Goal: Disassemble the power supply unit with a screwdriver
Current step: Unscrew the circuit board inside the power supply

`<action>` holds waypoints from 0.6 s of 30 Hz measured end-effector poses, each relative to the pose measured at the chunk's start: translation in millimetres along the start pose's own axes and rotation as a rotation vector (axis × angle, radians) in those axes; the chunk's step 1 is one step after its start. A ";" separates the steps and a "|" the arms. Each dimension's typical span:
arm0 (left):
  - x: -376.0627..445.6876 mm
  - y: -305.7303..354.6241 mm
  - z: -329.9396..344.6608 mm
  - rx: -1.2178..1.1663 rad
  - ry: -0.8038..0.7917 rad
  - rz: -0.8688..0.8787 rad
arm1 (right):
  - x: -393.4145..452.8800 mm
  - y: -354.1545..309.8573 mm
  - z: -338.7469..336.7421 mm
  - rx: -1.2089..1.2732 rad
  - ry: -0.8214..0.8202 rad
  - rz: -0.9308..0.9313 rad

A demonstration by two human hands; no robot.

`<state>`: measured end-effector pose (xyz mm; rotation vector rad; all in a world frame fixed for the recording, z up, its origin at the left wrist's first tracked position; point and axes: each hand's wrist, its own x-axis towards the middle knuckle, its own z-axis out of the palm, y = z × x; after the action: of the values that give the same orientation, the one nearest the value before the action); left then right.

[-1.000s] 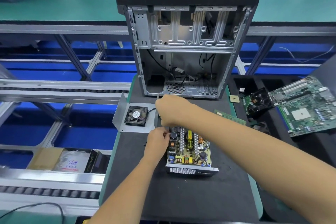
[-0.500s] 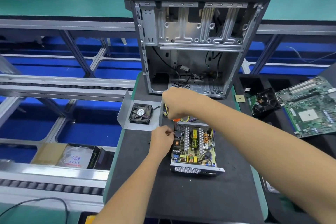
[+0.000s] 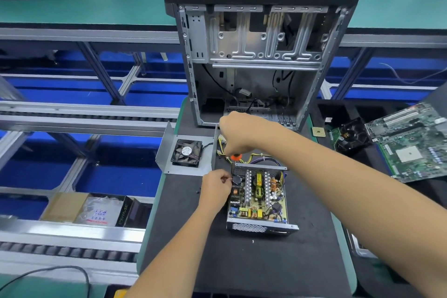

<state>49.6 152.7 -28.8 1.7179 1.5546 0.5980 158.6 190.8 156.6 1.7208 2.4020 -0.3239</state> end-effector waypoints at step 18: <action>-1.1 -2.8 1.6 -0.020 0.013 0.004 | 1.2 -4.6 5.0 -0.039 -0.027 -0.002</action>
<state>48.8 151.2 -31.8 1.7060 1.5494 0.6263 153.9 189.1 151.9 1.6870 2.3746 -0.2962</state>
